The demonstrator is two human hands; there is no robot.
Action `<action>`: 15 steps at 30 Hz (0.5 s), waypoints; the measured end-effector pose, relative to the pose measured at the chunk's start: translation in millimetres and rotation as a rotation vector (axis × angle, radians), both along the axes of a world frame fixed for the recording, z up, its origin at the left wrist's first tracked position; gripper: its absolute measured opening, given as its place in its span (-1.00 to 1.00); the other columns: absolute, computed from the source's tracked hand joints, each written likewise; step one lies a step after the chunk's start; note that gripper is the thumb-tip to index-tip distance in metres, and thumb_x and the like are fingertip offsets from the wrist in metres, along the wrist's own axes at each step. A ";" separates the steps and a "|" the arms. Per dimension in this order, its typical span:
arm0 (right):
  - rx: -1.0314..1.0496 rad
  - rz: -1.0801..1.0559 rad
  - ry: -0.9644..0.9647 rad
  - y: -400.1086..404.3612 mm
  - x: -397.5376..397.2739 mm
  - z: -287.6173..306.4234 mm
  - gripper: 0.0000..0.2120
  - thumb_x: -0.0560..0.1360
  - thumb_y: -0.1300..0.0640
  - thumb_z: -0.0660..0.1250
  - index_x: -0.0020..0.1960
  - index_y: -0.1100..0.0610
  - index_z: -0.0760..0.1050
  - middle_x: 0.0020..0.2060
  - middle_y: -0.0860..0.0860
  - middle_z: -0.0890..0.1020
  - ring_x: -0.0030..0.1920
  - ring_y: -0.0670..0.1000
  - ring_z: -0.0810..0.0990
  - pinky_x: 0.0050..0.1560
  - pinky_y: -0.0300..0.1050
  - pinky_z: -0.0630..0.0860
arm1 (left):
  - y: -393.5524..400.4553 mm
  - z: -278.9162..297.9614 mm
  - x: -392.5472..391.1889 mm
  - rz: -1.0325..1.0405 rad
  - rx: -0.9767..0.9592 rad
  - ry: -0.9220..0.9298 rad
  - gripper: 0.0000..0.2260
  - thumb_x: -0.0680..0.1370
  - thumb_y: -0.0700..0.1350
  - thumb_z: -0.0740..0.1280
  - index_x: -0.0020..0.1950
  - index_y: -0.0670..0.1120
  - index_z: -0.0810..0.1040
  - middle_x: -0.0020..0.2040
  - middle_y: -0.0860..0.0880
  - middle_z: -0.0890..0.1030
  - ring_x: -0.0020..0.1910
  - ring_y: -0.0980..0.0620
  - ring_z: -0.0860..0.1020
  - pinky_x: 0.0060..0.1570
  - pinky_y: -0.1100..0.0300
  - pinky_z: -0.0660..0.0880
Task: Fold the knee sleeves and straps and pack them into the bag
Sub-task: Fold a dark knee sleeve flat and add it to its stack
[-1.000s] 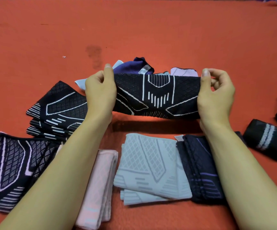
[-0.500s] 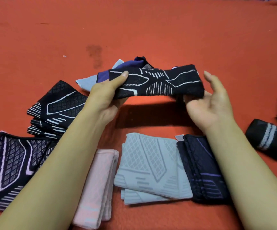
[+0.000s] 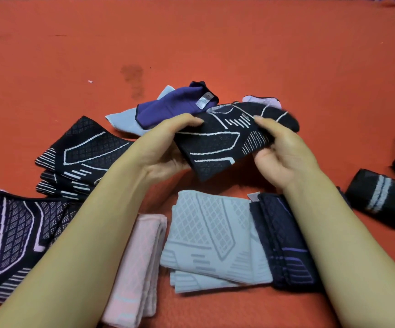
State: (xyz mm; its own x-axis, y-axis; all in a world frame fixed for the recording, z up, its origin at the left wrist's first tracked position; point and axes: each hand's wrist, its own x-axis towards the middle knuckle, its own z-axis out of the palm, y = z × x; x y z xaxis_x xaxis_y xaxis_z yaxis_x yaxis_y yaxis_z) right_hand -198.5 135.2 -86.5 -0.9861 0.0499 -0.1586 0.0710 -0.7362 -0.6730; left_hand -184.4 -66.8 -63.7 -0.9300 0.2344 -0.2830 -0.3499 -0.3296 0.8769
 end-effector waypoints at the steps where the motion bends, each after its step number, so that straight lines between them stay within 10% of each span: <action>1: 0.031 0.027 0.000 -0.4 1.0 0.7 -0.63 0.55 0.45 0.31 0.35 0.44 0.50 0.12 0.34 0.68 0.03 0.22 0.72 -0.08 0.08 0.70 | 0.5 -0.8 0.2 -0.016 -0.023 -0.018 -0.74 0.58 -0.21 0.31 0.23 -0.17 0.64 0.18 -0.16 0.69 0.17 -0.11 0.66 0.26 -0.09 0.59; 8: 0.496 -0.089 0.294 -4.4 1.0 -7.3 -0.77 0.54 0.31 0.40 0.19 0.20 0.60 0.18 0.19 0.70 0.23 0.21 0.67 0.32 0.25 0.56 | 2.4 3.3 7.2 -0.116 -0.032 -0.079 -0.70 0.63 -0.28 0.18 0.26 -0.22 0.62 0.15 -0.21 0.72 0.02 -0.12 0.73 -0.01 -0.10 0.70; 15: 0.962 -0.214 0.438 0.4 2.9 -10.8 -0.68 0.55 0.39 0.40 0.04 -0.04 0.55 -0.06 -0.32 0.65 -0.04 -0.37 0.63 0.11 -0.35 0.53 | -1.7 3.5 4.8 -0.162 -0.116 -0.002 -0.58 0.61 -0.24 0.21 0.47 -0.17 0.53 0.35 -0.20 0.62 0.31 -0.16 0.63 0.14 -0.12 0.66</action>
